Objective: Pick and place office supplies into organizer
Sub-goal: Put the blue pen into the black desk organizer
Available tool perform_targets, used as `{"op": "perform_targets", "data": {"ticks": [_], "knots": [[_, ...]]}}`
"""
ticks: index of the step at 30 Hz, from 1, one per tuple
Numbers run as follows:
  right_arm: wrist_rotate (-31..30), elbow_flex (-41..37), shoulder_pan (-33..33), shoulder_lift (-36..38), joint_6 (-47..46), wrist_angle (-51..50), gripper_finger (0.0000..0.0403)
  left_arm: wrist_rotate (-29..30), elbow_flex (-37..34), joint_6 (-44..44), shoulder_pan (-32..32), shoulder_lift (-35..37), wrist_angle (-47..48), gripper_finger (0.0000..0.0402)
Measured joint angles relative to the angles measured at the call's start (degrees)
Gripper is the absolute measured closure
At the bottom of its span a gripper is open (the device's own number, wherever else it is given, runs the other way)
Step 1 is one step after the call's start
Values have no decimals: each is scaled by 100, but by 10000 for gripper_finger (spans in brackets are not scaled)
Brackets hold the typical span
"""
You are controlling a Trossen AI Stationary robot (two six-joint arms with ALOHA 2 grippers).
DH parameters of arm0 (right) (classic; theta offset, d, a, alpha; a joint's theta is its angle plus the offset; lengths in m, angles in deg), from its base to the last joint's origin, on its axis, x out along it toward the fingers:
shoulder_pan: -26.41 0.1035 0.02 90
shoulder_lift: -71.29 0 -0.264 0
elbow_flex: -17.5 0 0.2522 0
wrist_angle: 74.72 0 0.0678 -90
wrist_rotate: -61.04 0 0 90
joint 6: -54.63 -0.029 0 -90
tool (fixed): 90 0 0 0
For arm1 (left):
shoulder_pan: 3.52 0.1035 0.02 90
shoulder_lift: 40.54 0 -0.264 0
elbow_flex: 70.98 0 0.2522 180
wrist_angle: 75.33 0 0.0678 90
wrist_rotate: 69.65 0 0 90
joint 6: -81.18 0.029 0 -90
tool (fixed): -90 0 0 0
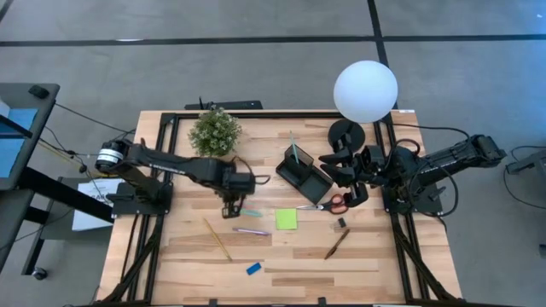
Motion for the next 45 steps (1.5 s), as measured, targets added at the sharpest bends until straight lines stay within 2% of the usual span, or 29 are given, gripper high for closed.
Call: {"op": "perform_targets", "data": {"ticks": [3, 6, 9, 13, 15, 19, 26, 32, 38, 43, 45], "knots": [[44, 0, 6, 0, -55, -14, 310, 145, 357, 134, 177, 9, 249, 400], [156, 36, 80, 4, 142, -437, 308, -182, 509, 127, 315, 9, 285, 400], [109, 303, 155, 2, 269, -1713, 299, -580, 521, 189, 345, 9, 286, 401], [-418, 699, 95, -324, -112, -3930, 277, -934, 580, -34, 362, 9, 271, 390], [-457, 700, 44, -646, -314, -4247, 266, -1283, 783, -147, 397, 17, 460, 384], [-449, 724, 37, -1486, -507, -3560, 252, -1447, 1535, -517, 477, 35, 783, 382], [-437, 728, 131, -3418, -807, -1216, 260, -376, 3319, -382, 513, 368, 870, 381], [-442, 779, 189, -5041, -899, 444, 271, -194, 4294, 12, 586, 791, 1227, 381], [-455, 1288, 128, -5974, -1451, 590, 257, -68, 4383, 63, 583, 1131, 1613, 361], [-465, 1773, 88, -6295, -1384, 476, 240, 163, 4383, 64, 582, 1185, 1841, 317], [-525, 1921, 60, -6299, -1277, 35, 236, 220, 4379, 62, 584, 1182, 1921, 301]]}}
